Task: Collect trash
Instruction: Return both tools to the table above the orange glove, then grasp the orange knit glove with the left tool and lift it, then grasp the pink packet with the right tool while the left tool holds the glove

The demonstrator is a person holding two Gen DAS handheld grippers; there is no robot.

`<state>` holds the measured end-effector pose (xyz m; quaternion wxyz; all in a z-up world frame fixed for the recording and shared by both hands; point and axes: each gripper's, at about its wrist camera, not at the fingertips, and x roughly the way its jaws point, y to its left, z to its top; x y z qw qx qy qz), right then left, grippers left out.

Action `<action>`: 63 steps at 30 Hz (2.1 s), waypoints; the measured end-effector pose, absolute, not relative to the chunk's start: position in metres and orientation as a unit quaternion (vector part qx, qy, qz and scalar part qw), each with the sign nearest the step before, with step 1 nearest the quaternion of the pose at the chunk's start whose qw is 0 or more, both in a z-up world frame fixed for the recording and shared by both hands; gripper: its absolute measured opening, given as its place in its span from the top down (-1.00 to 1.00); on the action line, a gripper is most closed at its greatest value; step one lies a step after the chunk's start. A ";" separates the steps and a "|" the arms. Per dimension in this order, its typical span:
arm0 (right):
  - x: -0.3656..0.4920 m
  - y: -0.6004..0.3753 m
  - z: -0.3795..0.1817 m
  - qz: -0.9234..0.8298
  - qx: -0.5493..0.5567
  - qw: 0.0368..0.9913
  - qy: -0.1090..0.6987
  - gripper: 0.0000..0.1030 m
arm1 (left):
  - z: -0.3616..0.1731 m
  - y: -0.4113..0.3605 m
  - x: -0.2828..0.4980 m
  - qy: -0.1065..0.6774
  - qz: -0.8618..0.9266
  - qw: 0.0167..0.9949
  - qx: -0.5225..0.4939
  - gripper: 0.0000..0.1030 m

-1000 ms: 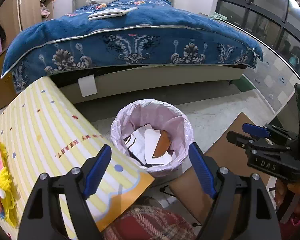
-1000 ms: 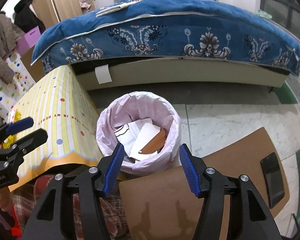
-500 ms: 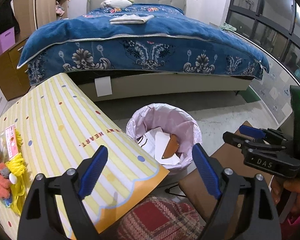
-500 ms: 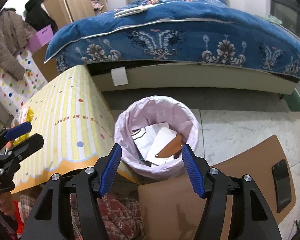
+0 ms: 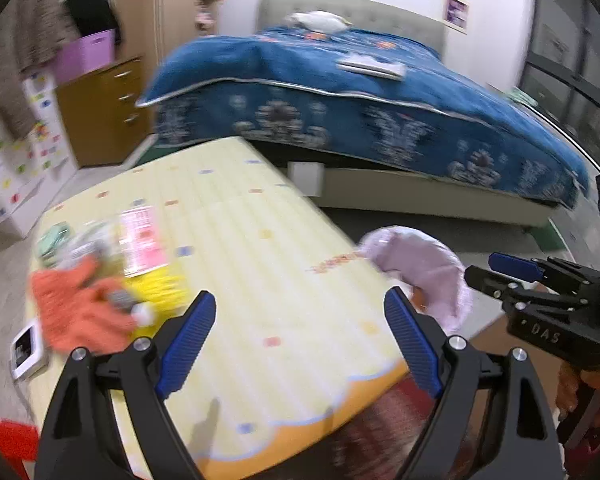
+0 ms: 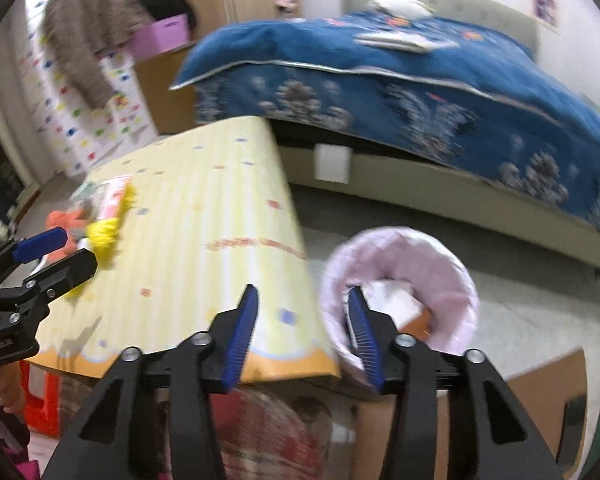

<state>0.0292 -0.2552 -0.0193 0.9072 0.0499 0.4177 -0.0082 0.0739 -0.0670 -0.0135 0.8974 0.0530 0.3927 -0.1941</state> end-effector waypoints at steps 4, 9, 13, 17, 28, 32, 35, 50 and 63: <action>0.052 -0.210 -0.011 0.038 0.017 0.910 0.412 0.22 | -0.010 -0.016 0.080 0.385 -0.137 0.912 0.042 -0.63; 0.079 -0.160 -0.003 0.091 -0.009 0.908 0.409 -0.02 | -0.009 0.055 0.098 0.379 -0.063 0.923 0.026 -0.63; 0.100 -0.126 0.003 0.123 -0.023 0.906 0.405 -0.16 | -0.017 0.097 0.112 0.386 -0.027 0.922 0.012 -0.58; 0.120 -0.099 0.001 0.151 -0.022 0.900 0.409 -0.15 | -0.033 0.119 0.131 0.407 -0.035 0.913 -0.004 -0.36; 0.150 -0.079 -0.010 0.165 -0.010 0.889 0.428 -0.23 | -0.075 0.118 0.166 0.446 -0.084 0.891 0.003 0.31; 0.156 -0.080 -0.013 0.169 0.000 0.888 0.428 -0.44 | -0.058 0.130 0.155 0.423 -0.084 0.902 -0.010 0.67; 0.161 -0.077 -0.016 0.174 0.008 0.886 0.429 -0.47 | -0.026 0.139 0.135 0.384 -0.089 0.919 -0.022 0.67; 0.239 -0.046 -0.074 0.223 0.060 0.842 0.488 -0.67 | -0.006 0.142 0.131 0.372 -0.046 0.927 -0.010 0.67; 0.205 -0.053 -0.037 0.254 0.078 0.841 0.471 0.76 | -0.001 0.135 0.120 0.377 -0.017 0.926 0.011 0.67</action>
